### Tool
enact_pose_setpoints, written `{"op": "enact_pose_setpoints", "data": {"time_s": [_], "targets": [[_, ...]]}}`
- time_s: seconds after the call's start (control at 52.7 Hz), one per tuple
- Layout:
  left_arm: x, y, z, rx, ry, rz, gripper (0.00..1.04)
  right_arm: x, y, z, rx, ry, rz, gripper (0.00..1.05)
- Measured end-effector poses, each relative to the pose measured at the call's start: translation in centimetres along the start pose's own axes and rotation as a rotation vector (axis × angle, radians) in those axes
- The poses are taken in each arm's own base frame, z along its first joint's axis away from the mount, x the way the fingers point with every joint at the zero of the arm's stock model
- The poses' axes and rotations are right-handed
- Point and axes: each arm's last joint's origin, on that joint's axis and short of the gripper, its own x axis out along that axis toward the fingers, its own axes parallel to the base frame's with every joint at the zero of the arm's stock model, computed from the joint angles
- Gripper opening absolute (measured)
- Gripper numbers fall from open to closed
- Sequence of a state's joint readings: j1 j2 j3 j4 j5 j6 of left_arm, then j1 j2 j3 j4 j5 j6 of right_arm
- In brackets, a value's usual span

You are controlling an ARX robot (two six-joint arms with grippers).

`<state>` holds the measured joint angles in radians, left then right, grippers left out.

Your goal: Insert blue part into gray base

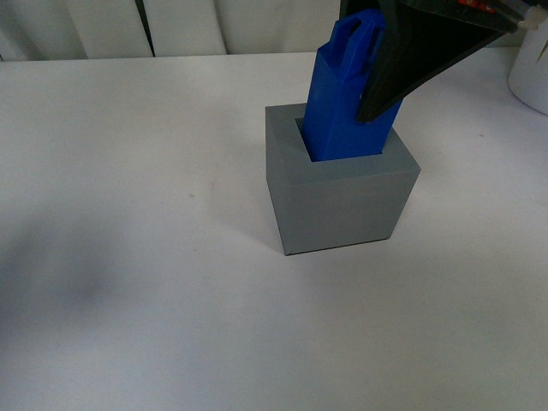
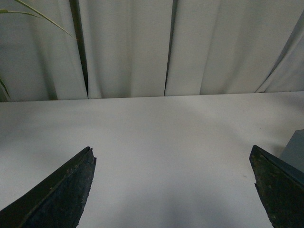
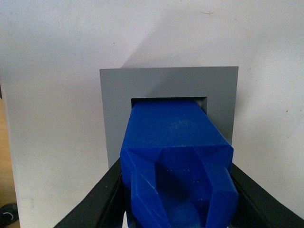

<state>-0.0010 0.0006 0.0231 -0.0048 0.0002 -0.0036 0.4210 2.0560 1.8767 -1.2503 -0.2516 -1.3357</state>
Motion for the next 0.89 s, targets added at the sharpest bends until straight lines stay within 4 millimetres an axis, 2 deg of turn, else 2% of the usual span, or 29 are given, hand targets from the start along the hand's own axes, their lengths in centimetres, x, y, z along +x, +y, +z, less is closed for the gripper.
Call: {"op": "enact_pose_setpoints", "data": {"time_s": [0.152, 0.247, 0.398, 0.512, 0.702, 0.892], "targets": [[0.0, 0.0, 0.0, 0.0, 0.0, 0.0, 0.99, 0.0, 0.0, 0.0, 0.003, -0.016, -0.002, 0.79], [0.0, 0.0, 0.0, 0.0, 0.0, 0.0, 0.99, -0.8, 0.1, -0.1, 0.011, -0.047, -0.015, 0.99], [0.0, 0.0, 0.0, 0.0, 0.0, 0.0, 0.99, -2.6, 0.5, -0.1, 0.014, -0.094, -0.067, 0.97], [0.0, 0.0, 0.0, 0.0, 0.0, 0.0, 0.99, -4.5, 1.6, -0.5, 0.021, -0.135, -0.136, 0.97], [0.0, 0.0, 0.0, 0.0, 0.0, 0.0, 0.99, -6.8, 4.4, -2.0, 0.055, -0.22, -0.214, 0.97], [0.0, 0.0, 0.0, 0.0, 0.0, 0.0, 0.99, -7.9, 7.6, -4.2, 0.096, -0.289, -0.307, 0.97]]}}
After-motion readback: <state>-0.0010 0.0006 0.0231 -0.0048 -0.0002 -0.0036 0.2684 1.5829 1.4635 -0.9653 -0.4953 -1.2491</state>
